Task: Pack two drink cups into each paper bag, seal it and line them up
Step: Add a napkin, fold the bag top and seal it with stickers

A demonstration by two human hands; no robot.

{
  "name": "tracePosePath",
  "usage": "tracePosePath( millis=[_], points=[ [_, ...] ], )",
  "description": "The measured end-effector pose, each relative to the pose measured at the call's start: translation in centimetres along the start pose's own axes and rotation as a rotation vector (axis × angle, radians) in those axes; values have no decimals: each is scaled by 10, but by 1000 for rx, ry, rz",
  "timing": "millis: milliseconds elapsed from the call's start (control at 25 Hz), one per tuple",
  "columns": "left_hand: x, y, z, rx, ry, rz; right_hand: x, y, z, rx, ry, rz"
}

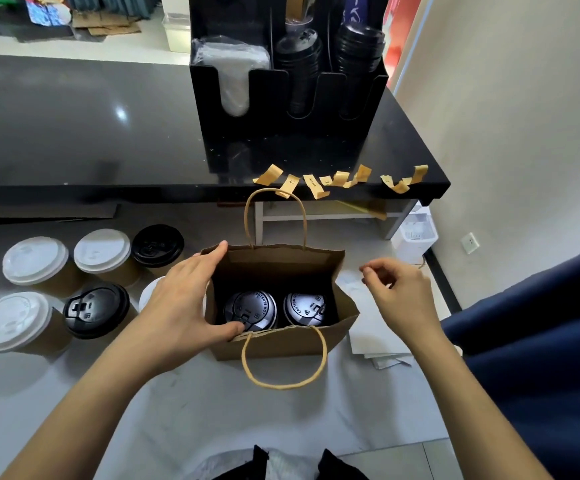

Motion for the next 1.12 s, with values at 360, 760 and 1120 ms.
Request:
tracePosePath(
  millis=[360,760,1120],
  points=[
    [0,1,2,4,3,4,-85,67,50,287,236,402],
    [1,1,3,-9,6,11,-86,68,58,197,146,556],
    [0,1,6,-9,13,20,-88,41,45,-32,65,494]
  ],
)
Point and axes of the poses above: each hand's wrist, its own z-axis away from the middle knuckle, its own y-axis out of the palm, x = y × z, the point moved 5 cm from there along -z, towards the middle knuckle, and after that the axes turned 7 degrees about z, right-handed, at the moved point
